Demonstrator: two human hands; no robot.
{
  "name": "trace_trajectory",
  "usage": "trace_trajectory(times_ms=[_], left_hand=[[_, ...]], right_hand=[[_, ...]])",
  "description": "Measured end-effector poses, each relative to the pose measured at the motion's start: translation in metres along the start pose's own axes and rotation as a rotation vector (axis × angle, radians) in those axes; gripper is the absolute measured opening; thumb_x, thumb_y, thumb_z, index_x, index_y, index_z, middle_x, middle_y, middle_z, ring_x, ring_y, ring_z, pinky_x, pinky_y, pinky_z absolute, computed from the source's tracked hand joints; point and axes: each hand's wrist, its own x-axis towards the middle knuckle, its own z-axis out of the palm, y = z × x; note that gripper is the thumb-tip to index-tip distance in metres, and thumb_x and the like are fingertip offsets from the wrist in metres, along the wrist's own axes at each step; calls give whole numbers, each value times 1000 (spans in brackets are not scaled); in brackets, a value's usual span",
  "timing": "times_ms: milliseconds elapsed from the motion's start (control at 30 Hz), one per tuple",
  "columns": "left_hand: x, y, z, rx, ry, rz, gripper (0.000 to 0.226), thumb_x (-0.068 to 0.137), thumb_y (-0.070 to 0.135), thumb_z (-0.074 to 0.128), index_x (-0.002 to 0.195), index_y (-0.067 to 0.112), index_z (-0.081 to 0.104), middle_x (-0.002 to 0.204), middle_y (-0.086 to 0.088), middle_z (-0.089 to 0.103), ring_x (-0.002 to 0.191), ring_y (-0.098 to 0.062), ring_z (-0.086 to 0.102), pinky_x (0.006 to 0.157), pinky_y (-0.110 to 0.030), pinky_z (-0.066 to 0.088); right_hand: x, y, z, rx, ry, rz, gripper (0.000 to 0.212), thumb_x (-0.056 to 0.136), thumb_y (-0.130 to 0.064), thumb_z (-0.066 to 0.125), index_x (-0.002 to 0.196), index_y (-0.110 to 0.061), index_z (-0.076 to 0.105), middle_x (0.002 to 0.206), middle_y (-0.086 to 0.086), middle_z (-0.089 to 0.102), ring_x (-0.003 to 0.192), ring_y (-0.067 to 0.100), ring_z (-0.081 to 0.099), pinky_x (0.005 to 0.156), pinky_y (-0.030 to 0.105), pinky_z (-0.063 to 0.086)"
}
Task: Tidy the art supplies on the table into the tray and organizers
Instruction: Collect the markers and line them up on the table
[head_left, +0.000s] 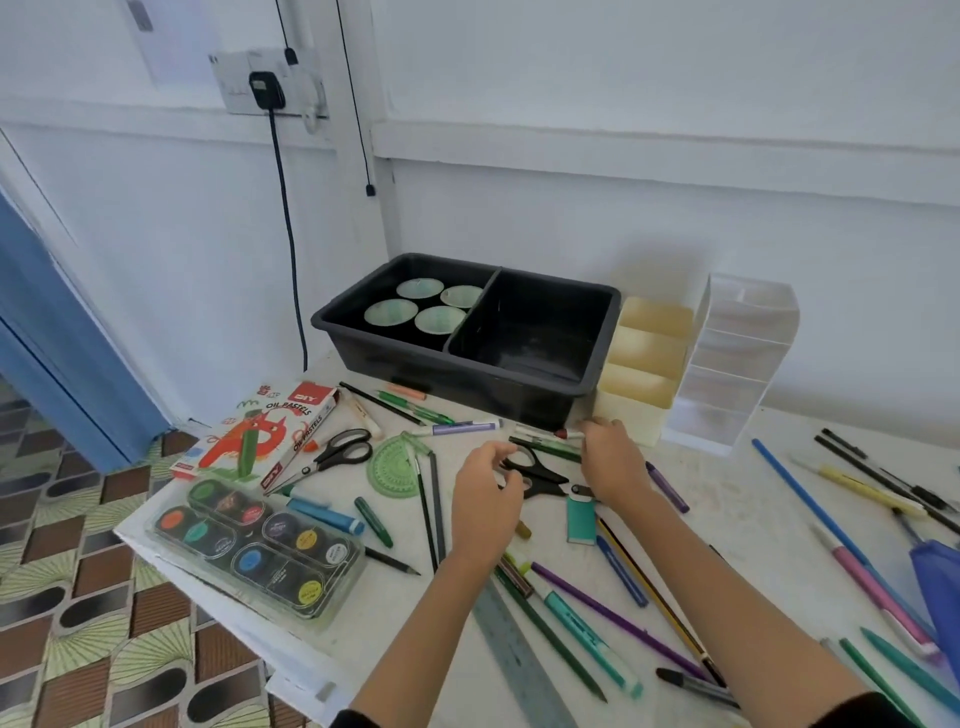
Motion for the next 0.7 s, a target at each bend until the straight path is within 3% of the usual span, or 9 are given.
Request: trace_trajectory(times_ms=[133, 300, 400, 500, 600, 700], left_hand=[[6, -7, -1, -15, -7, -14, 28, 89, 4, 51, 111, 20, 60, 108, 7, 59, 102, -5, 53, 86, -14, 40], [10, -9, -7, 0, 14, -24, 28, 90, 5, 51, 111, 20, 60, 105, 11, 57, 99, -1, 51, 84, -8, 39], [11, -10, -11, -9, 44, -37, 27, 90, 6, 51, 111, 20, 60, 105, 13, 56, 100, 0, 50, 79, -2, 35], [10, -11, -17, -14, 69, -44, 26, 90, 7, 52, 111, 19, 60, 107, 10, 58, 103, -3, 51, 83, -9, 37], [11, -15, -31, -2, 148, -51, 24, 88, 7, 52, 108, 18, 60, 105, 7, 59, 99, -7, 54, 81, -13, 41], [23, -24, -55, 67, 224, -43, 22, 89, 7, 53, 107, 17, 61, 101, 6, 59, 96, -9, 55, 75, -8, 38]], right_hand=[[7, 0, 8, -122, 22, 2, 34, 92, -4, 52, 125, -10, 53, 123, 9, 52, 113, 24, 43, 86, 30, 44], [7, -3, 9, -137, 75, 48, 23, 96, -19, 49, 112, -10, 61, 114, 9, 54, 108, 24, 42, 86, 31, 39], [-7, -14, 13, 143, 137, 54, 25, 94, -16, 50, 114, -7, 63, 108, 11, 54, 95, 20, 46, 81, 28, 39], [-29, -40, 13, 469, 148, 21, 22, 92, -9, 55, 112, -5, 63, 106, 8, 48, 82, 10, 46, 78, 19, 35], [-43, -68, 14, 588, 114, -5, 18, 91, -12, 58, 108, -11, 65, 106, 2, 54, 86, 6, 49, 80, 16, 35], [-50, -95, 15, 771, 38, 32, 19, 88, -13, 62, 107, -16, 67, 100, -7, 62, 86, 3, 54, 76, 12, 40]])
